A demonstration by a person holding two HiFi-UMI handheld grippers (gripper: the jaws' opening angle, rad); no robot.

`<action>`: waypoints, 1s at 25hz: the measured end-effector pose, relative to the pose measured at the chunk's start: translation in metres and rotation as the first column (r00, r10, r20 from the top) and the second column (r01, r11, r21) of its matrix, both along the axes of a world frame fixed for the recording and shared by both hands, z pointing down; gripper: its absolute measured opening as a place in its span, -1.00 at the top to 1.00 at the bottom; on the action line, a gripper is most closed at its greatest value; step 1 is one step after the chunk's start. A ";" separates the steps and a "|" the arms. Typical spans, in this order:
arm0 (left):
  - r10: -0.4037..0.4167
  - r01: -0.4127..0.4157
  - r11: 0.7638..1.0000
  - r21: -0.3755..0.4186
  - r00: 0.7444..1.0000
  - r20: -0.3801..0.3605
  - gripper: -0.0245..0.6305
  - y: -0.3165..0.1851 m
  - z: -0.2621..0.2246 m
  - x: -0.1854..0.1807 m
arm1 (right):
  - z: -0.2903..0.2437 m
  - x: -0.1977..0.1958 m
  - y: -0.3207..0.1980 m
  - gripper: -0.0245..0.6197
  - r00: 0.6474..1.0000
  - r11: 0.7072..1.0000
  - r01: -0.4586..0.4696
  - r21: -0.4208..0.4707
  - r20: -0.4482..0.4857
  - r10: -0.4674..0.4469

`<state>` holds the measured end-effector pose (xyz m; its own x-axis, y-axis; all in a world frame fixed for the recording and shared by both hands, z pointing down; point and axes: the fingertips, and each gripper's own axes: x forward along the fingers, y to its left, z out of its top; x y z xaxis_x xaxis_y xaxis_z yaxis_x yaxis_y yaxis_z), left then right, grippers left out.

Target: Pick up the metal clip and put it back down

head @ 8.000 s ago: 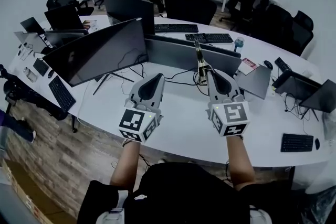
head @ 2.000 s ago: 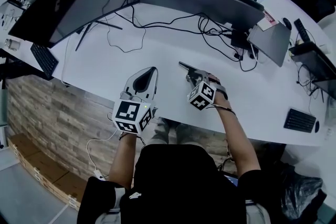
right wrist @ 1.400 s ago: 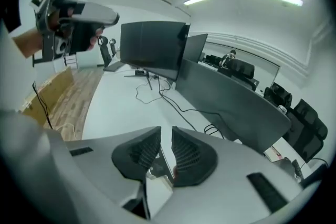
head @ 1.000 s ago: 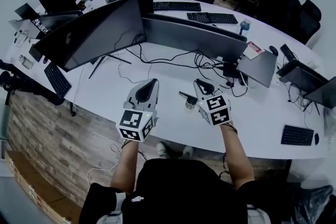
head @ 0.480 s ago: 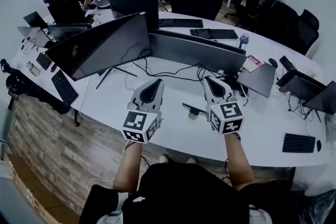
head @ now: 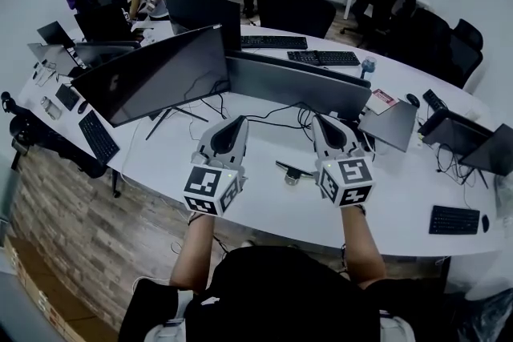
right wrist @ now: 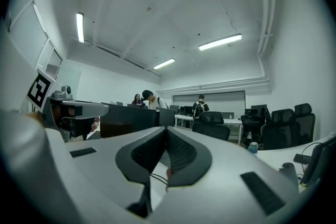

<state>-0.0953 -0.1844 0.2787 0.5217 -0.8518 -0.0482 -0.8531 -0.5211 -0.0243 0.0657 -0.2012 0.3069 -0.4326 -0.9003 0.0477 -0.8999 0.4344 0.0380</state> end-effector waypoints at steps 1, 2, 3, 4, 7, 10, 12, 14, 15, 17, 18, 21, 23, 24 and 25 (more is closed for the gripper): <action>0.000 0.000 1.000 0.002 1.000 0.001 0.89 0.000 -0.001 0.000 | -0.001 0.001 0.001 0.85 1.000 1.000 0.000 0.003 0.003 0.000; 0.000 0.000 1.000 0.004 1.000 0.001 0.89 0.001 -0.001 0.001 | -0.002 0.002 0.001 0.85 1.000 1.000 0.000 0.005 0.005 0.000; 0.000 0.000 1.000 0.006 1.000 0.000 0.89 0.001 -0.002 0.002 | -0.003 0.002 0.002 0.85 1.000 1.000 0.000 0.007 0.007 0.000; 0.001 -0.001 1.000 0.009 1.000 -0.001 0.89 0.001 -0.003 0.003 | -0.003 0.003 0.002 0.85 1.000 1.000 -0.001 0.009 0.009 0.000; 0.005 -0.005 1.000 0.009 1.000 -0.011 0.89 0.002 -0.005 0.004 | -0.003 0.003 0.003 0.85 1.000 1.000 -0.001 0.010 0.012 0.001; 0.004 -0.004 1.000 0.005 1.000 -0.013 0.88 0.003 -0.002 0.005 | -0.001 0.004 0.004 0.85 1.000 1.000 -0.001 0.009 0.014 0.001; 0.003 -0.003 1.000 0.006 1.000 -0.011 0.89 0.003 -0.002 0.005 | -0.001 0.004 0.003 0.85 1.000 1.000 -0.001 0.010 0.016 0.001; 0.001 -0.001 1.000 0.007 1.000 -0.012 0.89 0.004 -0.003 0.004 | -0.001 0.003 0.004 0.85 1.000 1.000 -0.001 0.011 0.016 0.000; 0.000 0.000 1.000 0.008 1.000 -0.013 0.89 0.004 -0.003 0.004 | -0.001 0.003 0.004 0.85 1.000 1.000 -0.001 0.010 0.016 0.000; -0.001 0.001 1.000 0.009 1.000 -0.014 0.89 0.005 -0.002 0.005 | 0.000 0.003 0.005 0.85 1.000 1.000 0.001 0.009 0.015 -0.001; -0.002 0.002 1.000 0.009 1.000 -0.014 0.89 0.005 -0.002 0.005 | 0.001 0.003 0.005 0.85 1.000 1.000 0.002 0.008 0.014 -0.002; -0.003 0.003 1.000 0.007 1.000 -0.012 0.89 0.005 0.000 0.005 | 0.002 0.003 0.004 0.85 1.000 1.000 0.003 0.006 0.011 -0.003; -0.002 0.002 1.000 0.004 1.000 -0.012 0.89 0.005 0.000 0.004 | 0.003 0.001 0.005 0.85 1.000 1.000 0.003 0.003 0.010 -0.003; -0.002 0.002 1.000 0.003 1.000 -0.013 0.89 0.005 0.000 0.004 | 0.003 0.001 0.005 0.85 1.000 1.000 0.004 0.001 0.008 -0.004; -0.002 0.002 1.000 0.003 1.000 -0.014 0.89 0.005 0.000 0.004 | 0.004 0.000 0.005 0.85 1.000 1.000 0.005 0.000 0.006 -0.005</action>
<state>-0.0913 -0.1795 0.2788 0.5191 -0.8527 -0.0581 -0.8545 -0.5193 -0.0138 0.0661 -0.1963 0.3107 -0.4376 -0.8981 0.0446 -0.8978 0.4391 0.0326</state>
